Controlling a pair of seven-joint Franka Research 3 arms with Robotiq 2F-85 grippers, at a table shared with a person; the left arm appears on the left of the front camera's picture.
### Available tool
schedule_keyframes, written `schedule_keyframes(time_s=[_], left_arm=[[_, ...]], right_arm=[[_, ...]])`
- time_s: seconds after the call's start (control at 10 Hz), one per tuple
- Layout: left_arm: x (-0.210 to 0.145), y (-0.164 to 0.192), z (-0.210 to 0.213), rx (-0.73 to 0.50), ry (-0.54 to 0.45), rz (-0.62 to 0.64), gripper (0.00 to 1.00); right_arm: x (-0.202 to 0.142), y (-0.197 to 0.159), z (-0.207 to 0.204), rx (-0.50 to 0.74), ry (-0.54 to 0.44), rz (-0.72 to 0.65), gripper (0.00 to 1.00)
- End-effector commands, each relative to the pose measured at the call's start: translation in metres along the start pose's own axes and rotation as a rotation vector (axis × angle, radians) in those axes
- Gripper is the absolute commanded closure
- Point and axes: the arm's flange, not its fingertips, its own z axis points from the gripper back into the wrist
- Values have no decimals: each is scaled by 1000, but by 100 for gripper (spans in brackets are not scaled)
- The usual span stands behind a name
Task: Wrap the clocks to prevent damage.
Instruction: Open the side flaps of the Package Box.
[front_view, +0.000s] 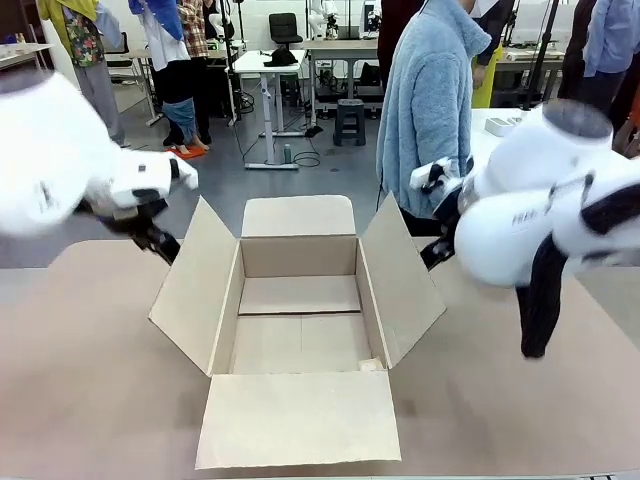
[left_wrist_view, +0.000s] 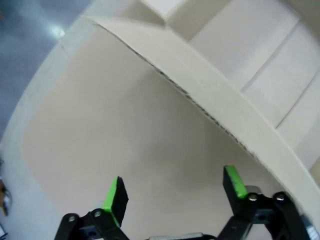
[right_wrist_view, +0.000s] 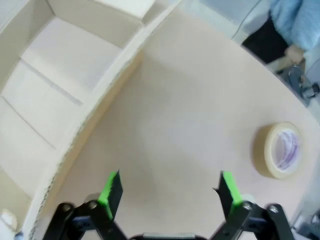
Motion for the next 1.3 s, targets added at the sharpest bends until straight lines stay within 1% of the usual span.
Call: schedule_keyframes(time_s=[0.0,0.1,0.2,0.3,0.4,0.5,0.6,0.7,1.1,1.2], left_arm=[[53,22,59,-22,143,-46,0],[67,24,87,-18,149,-41,0],[69,22,115,-17,132,-38,0],[77,20,143,7,106,-41,0],[78,16,167,31,90,-51,0],[66,11,180,43,72,-54,0],[63,9,184,49,70,-81,0],[78,12,177,4,73,-44,0],[78,12,177,4,73,-44,0],[77,11,176,4,82,-48,0]], right_arm=[[46,-15,60,14,149,-55,0],[59,-7,88,-6,178,-30,0],[67,8,118,-40,201,-4,0],[75,22,153,-79,171,15,0],[79,38,186,-129,145,26,0],[78,51,203,-165,136,38,0],[76,55,214,-200,121,29,0],[80,46,200,-104,135,41,0],[80,46,200,-104,135,41,0],[82,47,203,-125,148,33,0]])
